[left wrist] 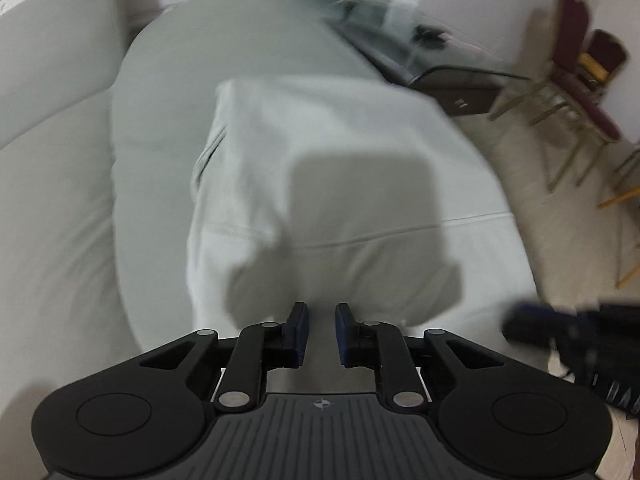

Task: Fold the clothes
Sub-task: 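Lower the folded hoodie onto the sofa seat and open both tools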

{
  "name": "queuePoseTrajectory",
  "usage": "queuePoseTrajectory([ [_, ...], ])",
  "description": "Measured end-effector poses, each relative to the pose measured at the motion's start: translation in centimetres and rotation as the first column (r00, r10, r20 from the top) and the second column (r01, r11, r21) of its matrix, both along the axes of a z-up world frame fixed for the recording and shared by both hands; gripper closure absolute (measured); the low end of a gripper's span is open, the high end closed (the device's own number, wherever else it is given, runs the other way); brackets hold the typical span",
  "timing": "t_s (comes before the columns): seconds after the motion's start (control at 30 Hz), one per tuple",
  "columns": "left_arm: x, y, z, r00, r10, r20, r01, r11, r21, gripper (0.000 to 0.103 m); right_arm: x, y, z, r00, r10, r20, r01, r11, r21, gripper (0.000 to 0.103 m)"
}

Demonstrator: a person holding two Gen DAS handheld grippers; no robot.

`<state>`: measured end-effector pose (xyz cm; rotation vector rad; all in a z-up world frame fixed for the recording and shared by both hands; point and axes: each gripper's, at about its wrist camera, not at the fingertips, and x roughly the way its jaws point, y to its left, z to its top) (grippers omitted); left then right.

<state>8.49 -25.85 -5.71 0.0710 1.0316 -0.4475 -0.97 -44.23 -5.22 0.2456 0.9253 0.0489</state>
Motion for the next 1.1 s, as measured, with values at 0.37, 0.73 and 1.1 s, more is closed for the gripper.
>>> queuePoseTrajectory([
  [0.37,-4.2,2.2,7.6,0.994,0.048,0.100,-0.051,0.998,0.027,0.027,-6.4,0.7,8.5,0.993,-0.089,0.081,0.085,0.995,0.053,0.047],
  [0.73,-9.3,5.5,13.5,0.987,0.002,0.160,0.005,0.999,-0.047,0.005,-8.8,7.7,15.4,0.992,-0.102,0.070,0.109,0.989,-0.096,0.034],
  [1.1,-11.4,7.2,14.2,0.982,0.041,0.182,-0.023,0.995,-0.102,0.006,-10.5,11.3,18.3,0.993,-0.115,0.036,0.120,0.967,-0.223,0.033],
])
